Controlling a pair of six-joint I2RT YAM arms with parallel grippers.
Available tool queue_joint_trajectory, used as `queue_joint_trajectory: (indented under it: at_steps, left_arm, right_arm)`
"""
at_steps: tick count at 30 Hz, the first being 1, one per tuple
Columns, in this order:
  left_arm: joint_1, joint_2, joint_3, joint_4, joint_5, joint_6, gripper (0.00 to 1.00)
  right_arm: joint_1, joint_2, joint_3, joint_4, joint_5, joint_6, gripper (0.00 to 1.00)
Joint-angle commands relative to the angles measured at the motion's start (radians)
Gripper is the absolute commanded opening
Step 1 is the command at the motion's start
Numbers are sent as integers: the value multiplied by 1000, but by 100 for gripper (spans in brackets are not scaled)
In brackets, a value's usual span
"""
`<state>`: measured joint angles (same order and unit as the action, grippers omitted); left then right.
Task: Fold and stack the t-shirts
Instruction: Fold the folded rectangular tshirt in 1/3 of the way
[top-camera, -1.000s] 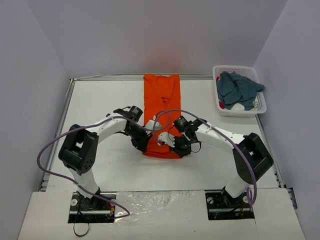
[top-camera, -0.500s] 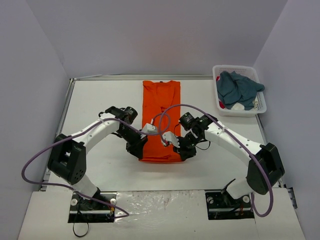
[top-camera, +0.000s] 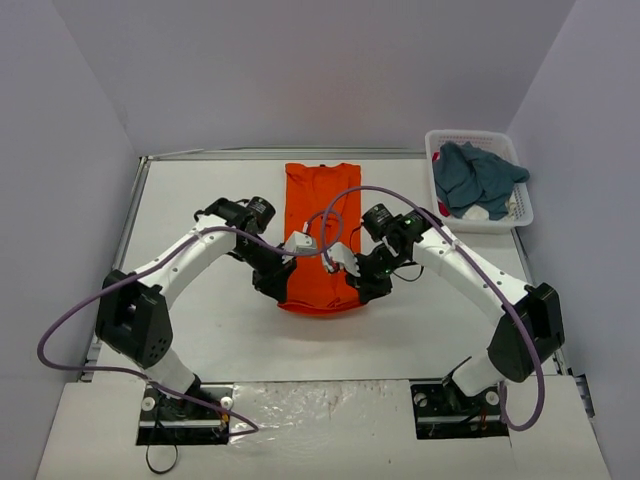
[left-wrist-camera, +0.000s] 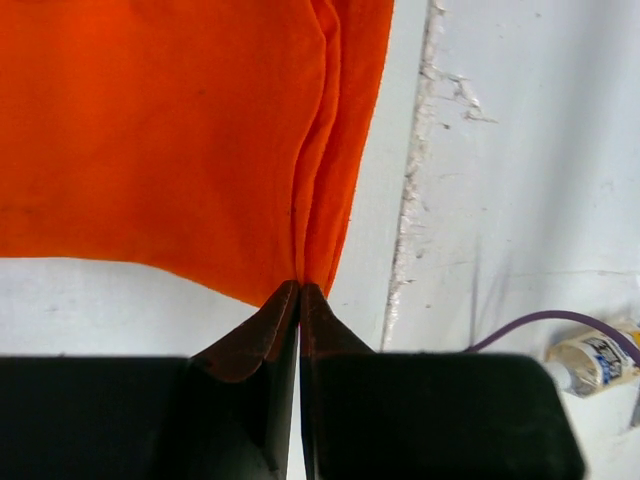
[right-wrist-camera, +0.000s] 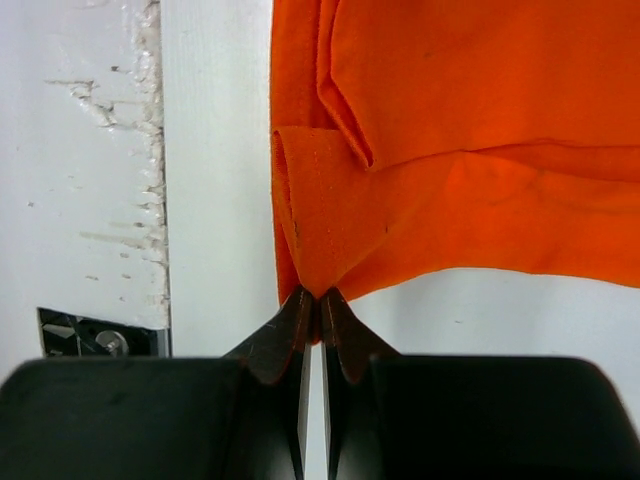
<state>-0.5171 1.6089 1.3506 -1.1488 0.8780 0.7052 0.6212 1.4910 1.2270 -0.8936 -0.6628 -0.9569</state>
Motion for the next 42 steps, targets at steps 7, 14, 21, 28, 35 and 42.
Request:
queue_joint_trajectory:
  at_steps: [7,14,21,28,35,42]
  left_arm:
    - [15,40,136,20,-97,-9,2]
    - [37,95,222,61,-146,-19,2]
    - [58,193,340,64,-189,-7,2]
    - [66,275,458,41,-211,13,2]
    - [83,345,558,37,-229,20,2]
    - [91,401,604,40,-238,30,2]
  right_arm:
    - [-121,130,176,-33,-6,-34,0]
    - [-163,228,279,-36,2,-51,0]
    - [-193,331,381,-38,5,-65,0]
    - [-230,411,480,-38,14,-68,0]
    - [-268,483,557,-39,15,-77,0]
    - [-284,561,614,-38,17,-89,0]
